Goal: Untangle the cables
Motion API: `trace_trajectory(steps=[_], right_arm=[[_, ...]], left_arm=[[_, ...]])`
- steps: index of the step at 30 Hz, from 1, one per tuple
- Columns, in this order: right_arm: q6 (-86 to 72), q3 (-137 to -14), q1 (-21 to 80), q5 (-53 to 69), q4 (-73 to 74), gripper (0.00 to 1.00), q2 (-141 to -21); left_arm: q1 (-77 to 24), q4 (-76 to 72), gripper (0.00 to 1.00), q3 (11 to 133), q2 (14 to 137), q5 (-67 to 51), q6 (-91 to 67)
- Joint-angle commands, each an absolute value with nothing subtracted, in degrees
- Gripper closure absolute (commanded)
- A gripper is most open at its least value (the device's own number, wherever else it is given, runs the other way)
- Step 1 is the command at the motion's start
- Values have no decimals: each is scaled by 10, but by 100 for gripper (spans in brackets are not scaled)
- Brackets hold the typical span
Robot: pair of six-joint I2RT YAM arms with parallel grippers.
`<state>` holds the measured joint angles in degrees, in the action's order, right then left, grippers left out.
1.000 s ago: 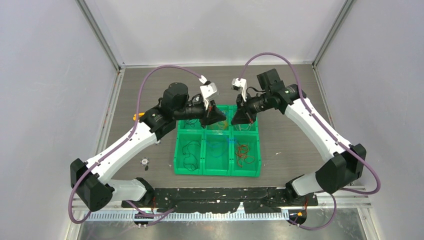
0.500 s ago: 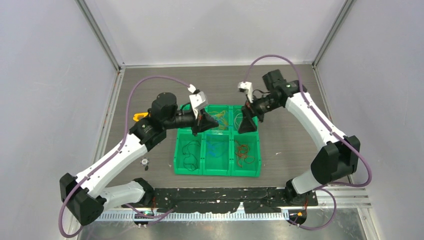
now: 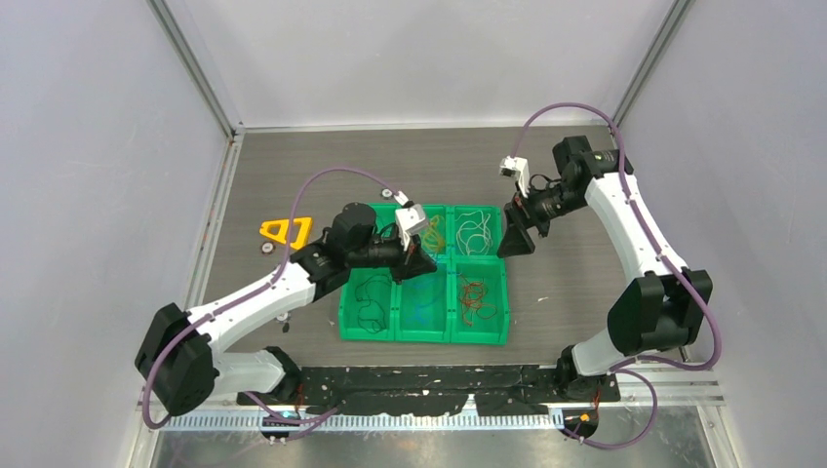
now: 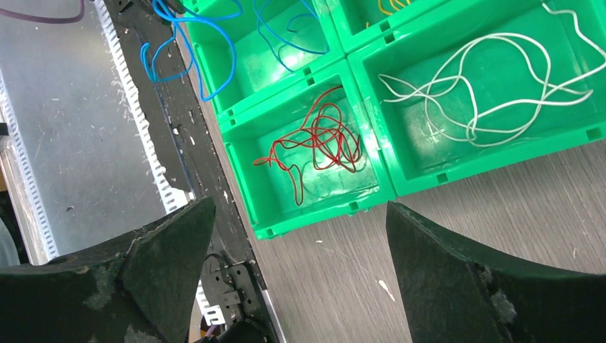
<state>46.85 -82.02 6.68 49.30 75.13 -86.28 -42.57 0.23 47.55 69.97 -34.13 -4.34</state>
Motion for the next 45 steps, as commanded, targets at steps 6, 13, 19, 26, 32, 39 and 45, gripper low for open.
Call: trace_trajectory(steps=[6,13,19,26,32,39,45], right_arm=[[491,-846,52,508,775,5,-874],[485,-874,52,511,783,5,-891],[478,-888,52,513,786,4,-902],[491,-893,51,502,801,4,-898],[495,-893,49,497,804,4,-892],[499,-885,47,514,793,4,-884],[498,-879,45,520,783,5,-866]], left_arm=[[-427,-87,100,411,716,-280,74],[-456,-2,100,391,718,-211,272],[-479,80,100,446,791,-150,340],[-504,154,100,530,885,-62,349],[-519,243,85,598,951,-44,362],[-533,319,30,627,877,-89,362],[-533,402,7,679,828,-120,339]])
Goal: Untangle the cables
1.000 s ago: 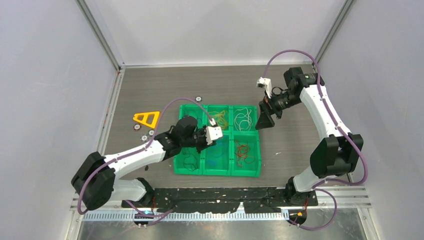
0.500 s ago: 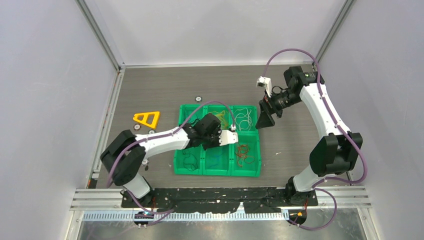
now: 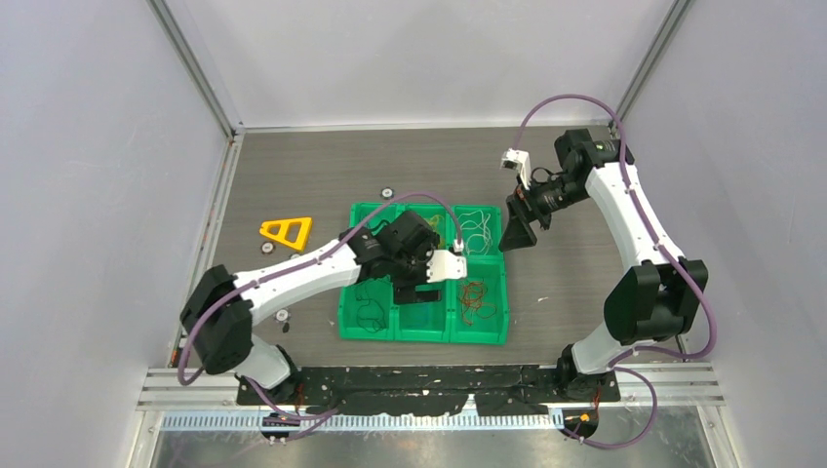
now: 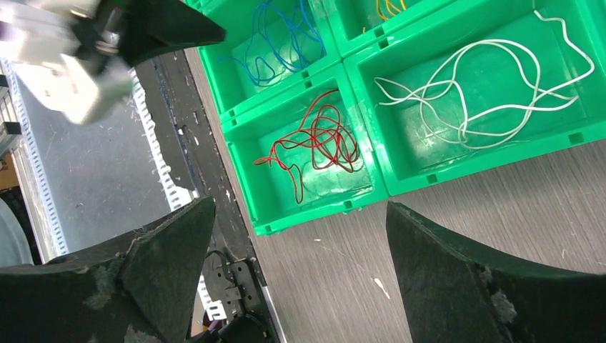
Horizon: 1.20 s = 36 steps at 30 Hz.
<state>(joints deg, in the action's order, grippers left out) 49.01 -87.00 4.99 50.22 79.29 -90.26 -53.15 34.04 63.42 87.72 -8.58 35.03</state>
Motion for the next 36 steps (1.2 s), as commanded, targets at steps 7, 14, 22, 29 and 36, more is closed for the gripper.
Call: trace_trajectory(steps=[7,14,22,29,36], right_arm=[[466,-890,27,520,754,5,-856],[311,-886,-30,503,566,5,-837],[164,-894,-87,436,460,5,-872],[157,-834,-124,361,431,5,-891],[164,-806,-127,331,415,5,-903]], left_arm=[[-493,449,0,766,775,-168,268],[-352,611,0,1053,857,-171,174],[-131,709,0,1258,964,-171,94],[-10,675,0,1118,925,-177,68],[45,621,0,960,883,-183,54]])
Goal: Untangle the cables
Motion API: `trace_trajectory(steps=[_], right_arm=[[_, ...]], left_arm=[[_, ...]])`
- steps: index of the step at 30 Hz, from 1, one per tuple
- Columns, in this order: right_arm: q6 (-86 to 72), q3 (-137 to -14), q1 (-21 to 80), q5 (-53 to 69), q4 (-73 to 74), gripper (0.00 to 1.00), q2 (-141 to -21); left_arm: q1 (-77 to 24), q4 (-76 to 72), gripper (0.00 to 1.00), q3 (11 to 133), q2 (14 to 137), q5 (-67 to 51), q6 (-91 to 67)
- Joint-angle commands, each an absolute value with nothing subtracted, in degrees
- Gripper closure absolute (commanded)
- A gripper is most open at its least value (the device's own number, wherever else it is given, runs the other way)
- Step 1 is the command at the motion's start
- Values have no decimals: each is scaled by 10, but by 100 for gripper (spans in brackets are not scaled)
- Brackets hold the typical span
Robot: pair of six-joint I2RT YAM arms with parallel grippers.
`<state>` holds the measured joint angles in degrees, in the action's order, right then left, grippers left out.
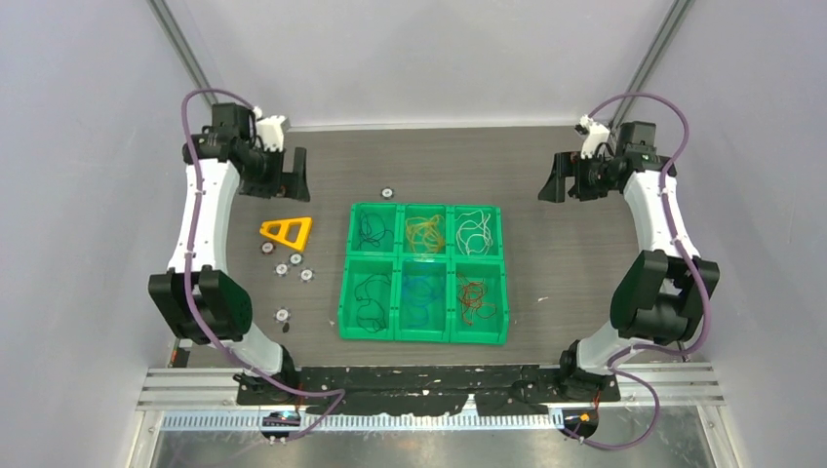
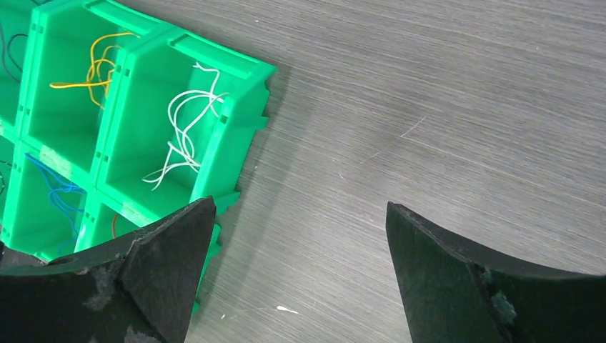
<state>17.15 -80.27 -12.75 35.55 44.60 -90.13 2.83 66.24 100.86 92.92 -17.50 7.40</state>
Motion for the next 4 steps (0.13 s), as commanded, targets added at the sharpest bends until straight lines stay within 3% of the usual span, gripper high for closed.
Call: trace_trajectory(steps=[1,4], right_arm=[[164,-814,-127,330,417,5,-905],[159,-844,-127,326,423,5,-918]], left_arm=[[46,614,0,948,880,-181,53],[48,608,0,958,882,-174,54]])
